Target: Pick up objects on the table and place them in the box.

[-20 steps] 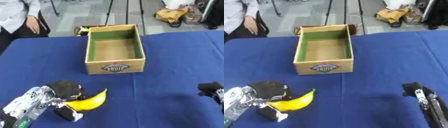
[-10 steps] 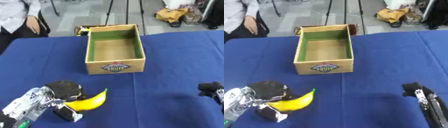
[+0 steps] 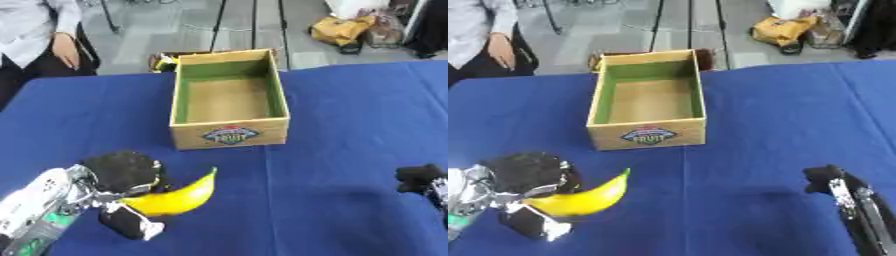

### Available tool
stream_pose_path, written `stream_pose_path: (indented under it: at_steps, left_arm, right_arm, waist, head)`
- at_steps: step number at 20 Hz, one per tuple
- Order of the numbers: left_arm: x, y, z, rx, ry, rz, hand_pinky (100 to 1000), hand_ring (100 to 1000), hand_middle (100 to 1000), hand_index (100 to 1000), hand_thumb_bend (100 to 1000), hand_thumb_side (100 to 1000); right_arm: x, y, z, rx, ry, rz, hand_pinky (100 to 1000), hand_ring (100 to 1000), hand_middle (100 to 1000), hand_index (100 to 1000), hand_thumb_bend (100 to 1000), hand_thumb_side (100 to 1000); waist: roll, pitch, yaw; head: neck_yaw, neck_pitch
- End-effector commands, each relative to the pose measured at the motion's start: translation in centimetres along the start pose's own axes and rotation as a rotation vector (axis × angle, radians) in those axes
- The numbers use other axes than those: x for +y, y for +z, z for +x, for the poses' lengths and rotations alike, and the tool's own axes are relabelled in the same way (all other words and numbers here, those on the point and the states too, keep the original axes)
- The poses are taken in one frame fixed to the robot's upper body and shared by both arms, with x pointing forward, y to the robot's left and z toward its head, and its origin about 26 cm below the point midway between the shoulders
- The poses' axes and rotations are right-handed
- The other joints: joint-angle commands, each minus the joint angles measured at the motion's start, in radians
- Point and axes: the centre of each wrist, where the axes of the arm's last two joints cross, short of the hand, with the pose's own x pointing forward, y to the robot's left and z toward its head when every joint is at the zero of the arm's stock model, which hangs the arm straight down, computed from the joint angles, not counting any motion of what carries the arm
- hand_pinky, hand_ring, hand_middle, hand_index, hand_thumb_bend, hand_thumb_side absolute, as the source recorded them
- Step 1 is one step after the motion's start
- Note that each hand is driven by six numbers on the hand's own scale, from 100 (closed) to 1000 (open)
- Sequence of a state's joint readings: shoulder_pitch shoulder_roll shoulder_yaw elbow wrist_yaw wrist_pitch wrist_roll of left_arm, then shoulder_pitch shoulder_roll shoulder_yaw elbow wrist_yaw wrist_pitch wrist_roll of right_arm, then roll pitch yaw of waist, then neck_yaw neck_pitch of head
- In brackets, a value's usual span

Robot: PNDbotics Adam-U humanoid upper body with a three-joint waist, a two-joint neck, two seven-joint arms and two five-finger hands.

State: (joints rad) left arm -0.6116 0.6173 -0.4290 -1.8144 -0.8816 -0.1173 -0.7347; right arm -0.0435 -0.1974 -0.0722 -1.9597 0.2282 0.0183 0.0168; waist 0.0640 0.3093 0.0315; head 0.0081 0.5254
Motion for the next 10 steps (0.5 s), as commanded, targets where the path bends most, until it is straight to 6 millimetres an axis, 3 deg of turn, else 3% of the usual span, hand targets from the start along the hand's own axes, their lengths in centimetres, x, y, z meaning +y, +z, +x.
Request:
stream_pose_path:
  at_steps: [1,10]
  left_arm:
    - [1.5,1.5,-0.4,0.018,-0.026,0.032,298,524,459,606,100,607]
    - [4.3,3.7,-0.3,0.024,-0.056,0.119,295,525,460,606,100,584]
  right_arm:
    - [-0.2,-0.1,0.3,-0.012,0.015,-0.001,774,770,484,713,100,992]
    - [-0.2,-0.1,0.3,-0.012,0.015,0.005,774,769,484,713,100,990]
  waist:
    - [-0.001,-0.021,-0.001]
    - [0.003,-0.025,-0.010]
  head:
    - [0.004,-0.007]
    - [0.008,-0.010]
